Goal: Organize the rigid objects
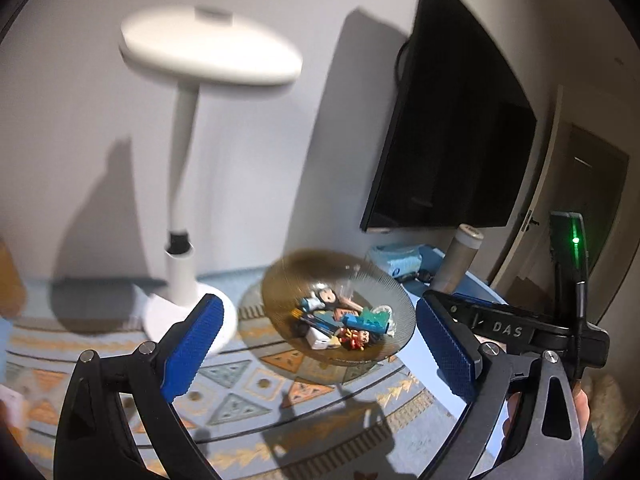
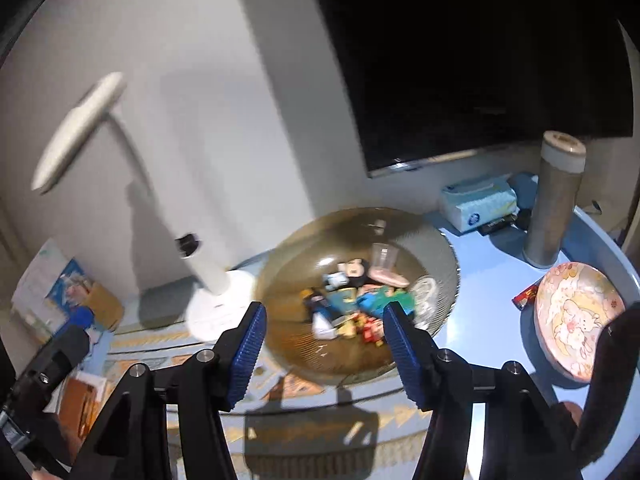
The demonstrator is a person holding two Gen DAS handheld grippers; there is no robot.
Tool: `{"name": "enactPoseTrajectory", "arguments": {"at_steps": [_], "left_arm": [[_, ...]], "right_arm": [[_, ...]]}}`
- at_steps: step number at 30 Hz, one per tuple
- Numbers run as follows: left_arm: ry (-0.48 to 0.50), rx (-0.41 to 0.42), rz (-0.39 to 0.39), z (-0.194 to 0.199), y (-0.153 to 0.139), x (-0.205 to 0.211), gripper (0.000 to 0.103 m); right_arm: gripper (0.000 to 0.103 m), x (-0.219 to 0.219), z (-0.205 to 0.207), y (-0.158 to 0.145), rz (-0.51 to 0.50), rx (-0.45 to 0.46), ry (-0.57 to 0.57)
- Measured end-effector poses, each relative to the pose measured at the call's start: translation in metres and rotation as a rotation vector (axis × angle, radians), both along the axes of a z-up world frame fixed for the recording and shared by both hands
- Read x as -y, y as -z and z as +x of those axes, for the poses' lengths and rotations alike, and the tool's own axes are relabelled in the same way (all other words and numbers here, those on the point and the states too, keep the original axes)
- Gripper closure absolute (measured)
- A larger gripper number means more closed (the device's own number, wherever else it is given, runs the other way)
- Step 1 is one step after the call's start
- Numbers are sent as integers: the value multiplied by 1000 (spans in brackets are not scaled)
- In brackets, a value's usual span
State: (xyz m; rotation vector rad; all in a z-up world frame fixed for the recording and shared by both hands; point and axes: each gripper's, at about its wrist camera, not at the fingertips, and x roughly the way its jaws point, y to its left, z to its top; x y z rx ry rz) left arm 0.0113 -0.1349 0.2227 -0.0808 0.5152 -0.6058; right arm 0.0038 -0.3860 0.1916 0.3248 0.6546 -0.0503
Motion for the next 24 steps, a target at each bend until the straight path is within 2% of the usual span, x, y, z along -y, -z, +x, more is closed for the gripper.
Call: {"name": "enactPoseTrajectory", "arguments": {"at_steps": [5,9,15,19,24], "left_arm": [[-48,126,59,-55,-34,-28,1],[-138,177,148,-92,-41,-43,1],[-201,202,253,-133,-31,-58,1],[-212,204,261,-146,-17,-67,1],[-251,162,247,-141,15,-79,1]], "right_arm": [[42,-40,-29,-21,-4,42,-60],[42,-75,-48,-33,-21,71,-116],[41,-119,-68,-23,-28,56,-185],[41,-140,-77,-9,-35,35,-210],[41,-159,-86,19,-81,36,-207]]}}
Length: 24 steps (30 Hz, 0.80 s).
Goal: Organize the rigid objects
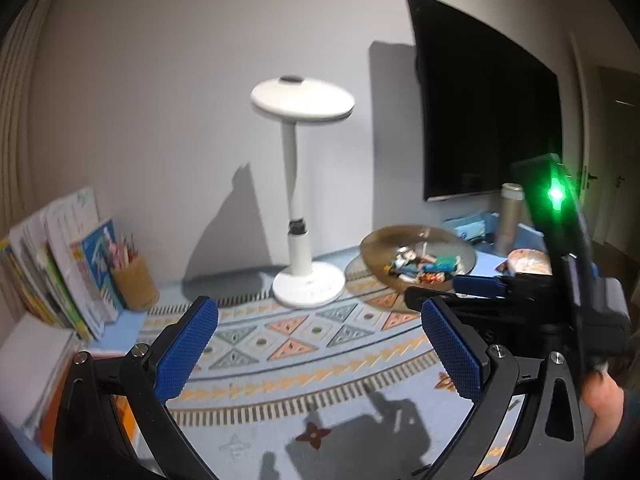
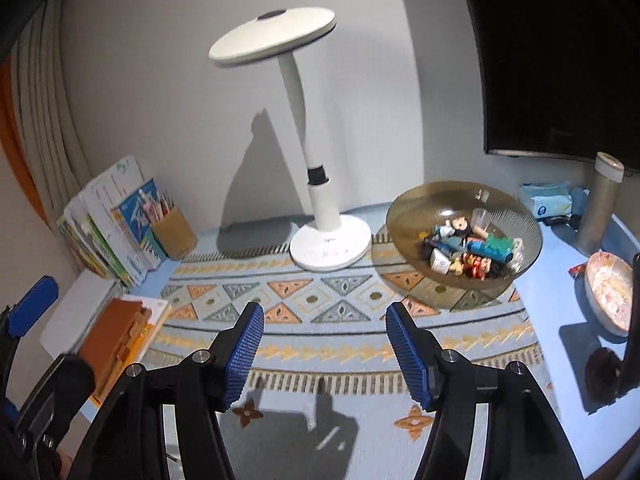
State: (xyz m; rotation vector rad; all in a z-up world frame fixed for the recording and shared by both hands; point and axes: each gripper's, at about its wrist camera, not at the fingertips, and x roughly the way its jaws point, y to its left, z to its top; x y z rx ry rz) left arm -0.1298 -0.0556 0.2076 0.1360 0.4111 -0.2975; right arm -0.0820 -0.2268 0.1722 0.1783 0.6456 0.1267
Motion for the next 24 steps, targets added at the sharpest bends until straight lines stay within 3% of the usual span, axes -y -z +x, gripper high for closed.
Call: {"name": "enactPoseTrajectory", "arguments": {"at_steps": [3,5,14,17,22,24], "left_arm": [[-55,-7,16,11,27,-6,1],[-87,-55,23,25,48,-9,1],[-160,-182,-34,75,120,-27,1],[-172,-231,-92,86,138,-36,1],[-199,-270,-126,93,153,-48,1],[-202,-261,-135,93,153,-50,1]], "right_arm": [[40,-7,0,21,-52,15,26],[40,-9,3,37,-75,15,33],[40,-15,30,92,-166,7,46],[40,-13,36,106,-165,-3,40],[39,-10,40,122,-152,-27,41],[31,-10,38,121,-154,-14,43]]}}
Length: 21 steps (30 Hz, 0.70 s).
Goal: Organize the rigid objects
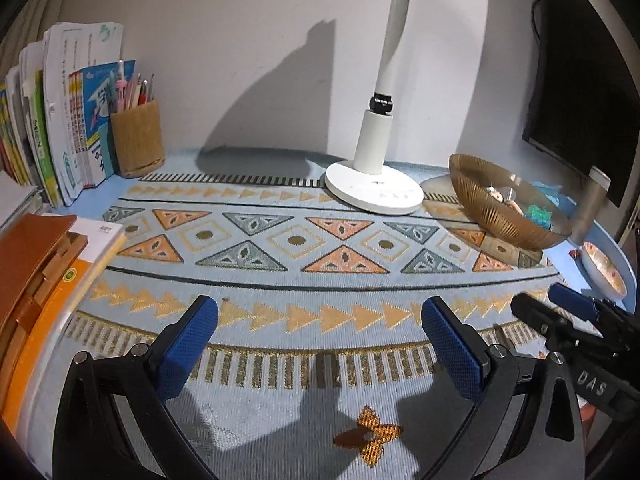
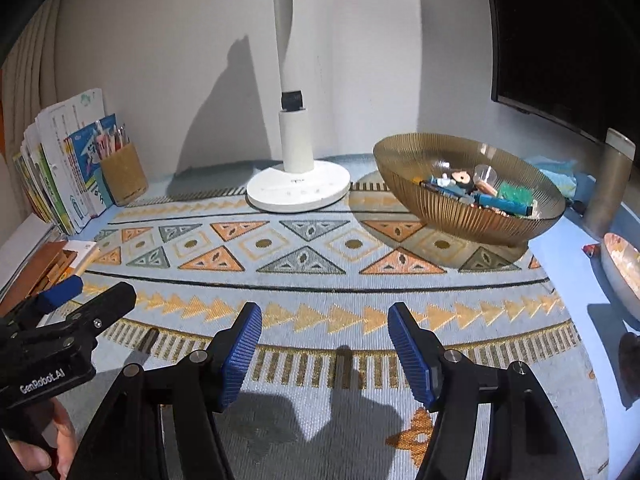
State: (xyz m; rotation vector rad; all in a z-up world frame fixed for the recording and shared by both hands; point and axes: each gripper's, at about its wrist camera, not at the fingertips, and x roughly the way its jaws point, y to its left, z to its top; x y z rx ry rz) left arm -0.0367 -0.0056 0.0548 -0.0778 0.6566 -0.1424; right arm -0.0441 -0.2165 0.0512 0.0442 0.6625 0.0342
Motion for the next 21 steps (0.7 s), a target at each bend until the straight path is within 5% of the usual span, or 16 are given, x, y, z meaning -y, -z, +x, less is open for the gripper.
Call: {"name": "enactPoseTrajectory", "arguments": {"at_steps": [2,21], "left_arm": [[-10,4,4,-1,1,0,1],[-4,38,91,-8,1,12,1]], "right_arm": [[15,-1,-1,1,-4,-1,2],[9,-12,1,4,-83,1,28]]}}
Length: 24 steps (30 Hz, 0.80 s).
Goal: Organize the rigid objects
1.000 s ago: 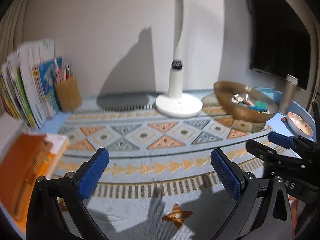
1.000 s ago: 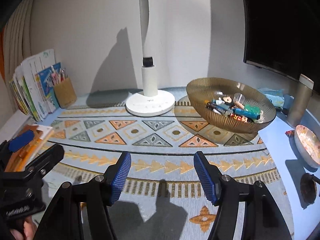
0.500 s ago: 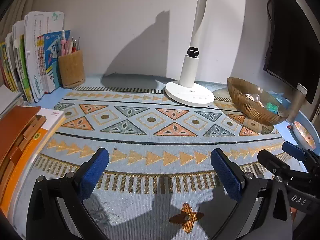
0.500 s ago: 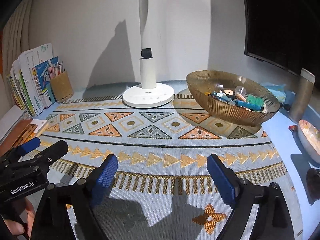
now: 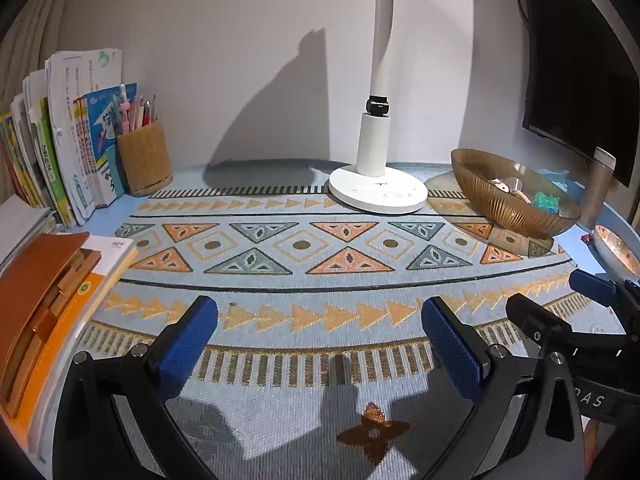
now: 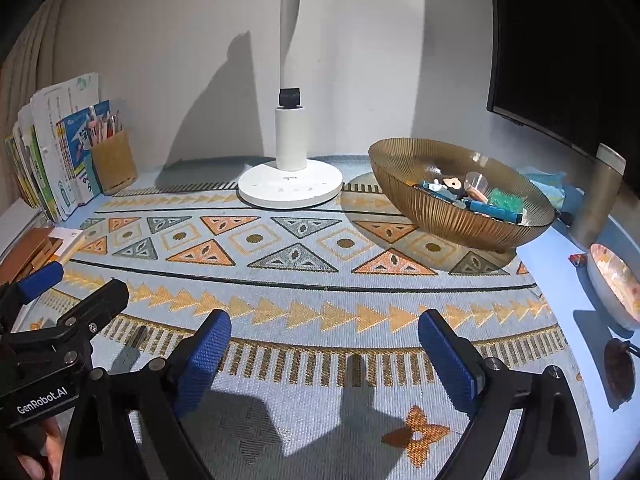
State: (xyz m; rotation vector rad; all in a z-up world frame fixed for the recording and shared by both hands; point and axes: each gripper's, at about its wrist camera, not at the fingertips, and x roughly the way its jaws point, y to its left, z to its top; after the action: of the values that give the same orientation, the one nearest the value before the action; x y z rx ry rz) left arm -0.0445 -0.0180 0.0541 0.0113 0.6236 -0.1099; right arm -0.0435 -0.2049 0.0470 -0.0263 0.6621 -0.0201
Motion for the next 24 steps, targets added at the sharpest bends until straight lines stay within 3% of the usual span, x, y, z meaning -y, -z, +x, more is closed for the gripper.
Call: {"name": "enactPoseTrajectory", "arguments": {"at_steps": [24], "left_arm": [[1,-65,15,10,6,0,1]], "right_arm": [[4,3,13,11,-22,-83,27]]}}
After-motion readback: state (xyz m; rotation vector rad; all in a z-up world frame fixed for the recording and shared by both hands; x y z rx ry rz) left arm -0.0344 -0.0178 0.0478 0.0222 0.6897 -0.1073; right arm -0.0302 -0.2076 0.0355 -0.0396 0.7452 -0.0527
